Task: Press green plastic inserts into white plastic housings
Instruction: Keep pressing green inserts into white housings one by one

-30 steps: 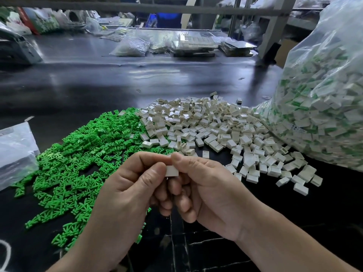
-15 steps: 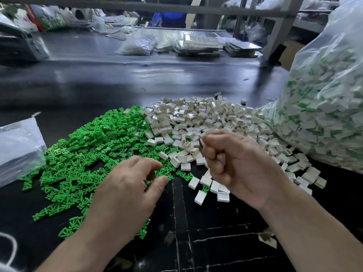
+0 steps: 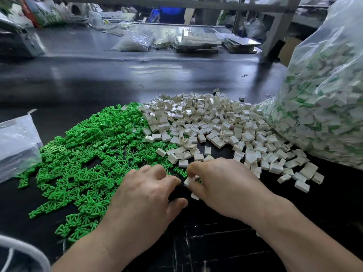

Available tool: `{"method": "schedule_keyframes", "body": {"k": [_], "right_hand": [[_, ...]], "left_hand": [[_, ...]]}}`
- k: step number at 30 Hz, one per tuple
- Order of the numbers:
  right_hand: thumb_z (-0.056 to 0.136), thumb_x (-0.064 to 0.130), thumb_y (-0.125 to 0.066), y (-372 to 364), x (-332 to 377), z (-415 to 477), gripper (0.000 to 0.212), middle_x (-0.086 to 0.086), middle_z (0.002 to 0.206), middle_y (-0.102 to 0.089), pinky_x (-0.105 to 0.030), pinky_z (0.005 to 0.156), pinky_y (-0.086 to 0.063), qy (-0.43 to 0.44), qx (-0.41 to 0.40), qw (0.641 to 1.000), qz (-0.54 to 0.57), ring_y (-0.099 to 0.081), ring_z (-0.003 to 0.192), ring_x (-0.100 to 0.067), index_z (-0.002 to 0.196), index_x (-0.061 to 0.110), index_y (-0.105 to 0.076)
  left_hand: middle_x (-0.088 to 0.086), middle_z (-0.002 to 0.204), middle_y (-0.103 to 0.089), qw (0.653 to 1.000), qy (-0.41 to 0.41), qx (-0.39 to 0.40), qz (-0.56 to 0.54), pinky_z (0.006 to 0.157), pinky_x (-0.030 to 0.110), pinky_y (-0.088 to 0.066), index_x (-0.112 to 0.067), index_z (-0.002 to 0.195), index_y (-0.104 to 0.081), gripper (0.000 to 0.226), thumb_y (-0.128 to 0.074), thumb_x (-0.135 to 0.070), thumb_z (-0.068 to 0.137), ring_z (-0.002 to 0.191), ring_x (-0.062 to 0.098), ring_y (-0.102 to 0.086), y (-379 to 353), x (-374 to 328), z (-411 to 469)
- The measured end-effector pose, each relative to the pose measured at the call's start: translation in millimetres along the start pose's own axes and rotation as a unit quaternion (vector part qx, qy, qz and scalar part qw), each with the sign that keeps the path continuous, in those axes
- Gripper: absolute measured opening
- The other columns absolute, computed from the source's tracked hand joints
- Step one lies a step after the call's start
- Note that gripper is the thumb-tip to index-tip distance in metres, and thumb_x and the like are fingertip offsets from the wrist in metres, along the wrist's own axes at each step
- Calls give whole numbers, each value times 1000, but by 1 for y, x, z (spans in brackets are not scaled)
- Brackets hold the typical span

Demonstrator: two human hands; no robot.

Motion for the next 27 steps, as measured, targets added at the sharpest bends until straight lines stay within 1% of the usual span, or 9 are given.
{"method": "schedule_keyframes", "body": {"k": [5, 8, 11, 13, 15, 19, 22, 24, 27], "right_hand": [[91, 59, -53, -4, 6, 3, 32, 4, 98, -66, -36, 67, -38, -2, -25, 1000, 6, -61, 93, -26, 97, 28, -49], [94, 53, -51, -8, 5, 6, 28, 1, 100, -67, -36, 67, -38, -22, -46, 999, 0, -63, 95, -28, 105, 27, -54], [95, 42, -48, -9, 3, 7, 17, 2, 89, -65, -35, 65, -40, -18, -54, 998, 3, -63, 87, -30, 98, 27, -56], [96, 40, -48, -8, 0, 5, 20, 3, 81, -65, -35, 66, -47, -19, -70, 996, 50, -64, 80, -25, 94, 23, -59], [97, 38, -52, -4, -4, 4, 23, 3, 71, -64, -33, 61, -51, -30, -85, 983, 160, -61, 65, -14, 89, 21, -65], [99, 44, -54, 1, -8, 0, 42, 10, 50, -53, -19, 42, -34, -64, -54, 917, 391, -41, 42, -4, 71, 15, -64], [99, 40, -58, -1, -6, 1, 37, -4, 63, -58, -24, 41, -31, -83, 7, 836, 542, -39, 48, -17, 75, 14, -68], [99, 29, -61, -1, -3, 3, 23, -8, 72, -66, -21, 37, -30, -88, 37, 768, 633, -41, 44, -14, 83, 15, -71], [98, 22, -62, 0, -4, 5, 16, -11, 77, -70, -18, 36, -29, -88, 54, 721, 685, -41, 41, -11, 87, 13, -71]], "left_hand": [[-10, 83, -58, 999, 29, -16, 7, 73, 37, -48, -30, 100, -72, 36, -51, -53, 81, 80, 17, -56, 1, 3, 1], [-4, 87, -62, 997, 62, -29, 32, 74, 40, -49, -23, 103, -73, 38, -59, -47, 78, 83, 22, -60, 3, 8, 2], [-4, 87, -62, 996, 63, -29, 54, 74, 41, -49, -23, 102, -74, 30, -70, -43, 80, 84, 23, -60, 0, 10, 2], [-3, 87, -61, 996, 58, -29, 57, 73, 41, -49, -22, 101, -74, 32, -74, -42, 76, 82, 23, -59, -1, 12, 2], [-2, 86, -62, 995, 61, -32, 69, 71, 40, -48, -21, 101, -74, 32, -74, -40, 75, 80, 24, -58, -1, 15, 3], [-4, 79, -61, 993, 55, -38, 95, 65, 38, -43, -24, 92, -75, 23, -77, -36, 72, 74, 22, -57, 0, 20, 4], [-7, 77, -62, 995, 39, -44, 83, 65, 38, -43, -26, 86, -74, 16, -76, -35, 73, 73, 21, -58, 0, 21, 4], [-8, 77, -62, 996, 34, -50, 70, 66, 38, -43, -27, 85, -73, 14, -75, -37, 75, 73, 21, -58, 0, 22, 4], [-9, 80, -62, 996, 37, -51, 63, 68, 38, -44, -29, 88, -71, 20, -70, -46, 77, 76, 20, -58, -1, 24, 4]]}}
Point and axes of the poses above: each hand's wrist, its own z-axis towards the middle knuckle, its own y-axis out of the back of the hand, x = y × z, the point moved 1 cm from there along z, towards the middle knuckle
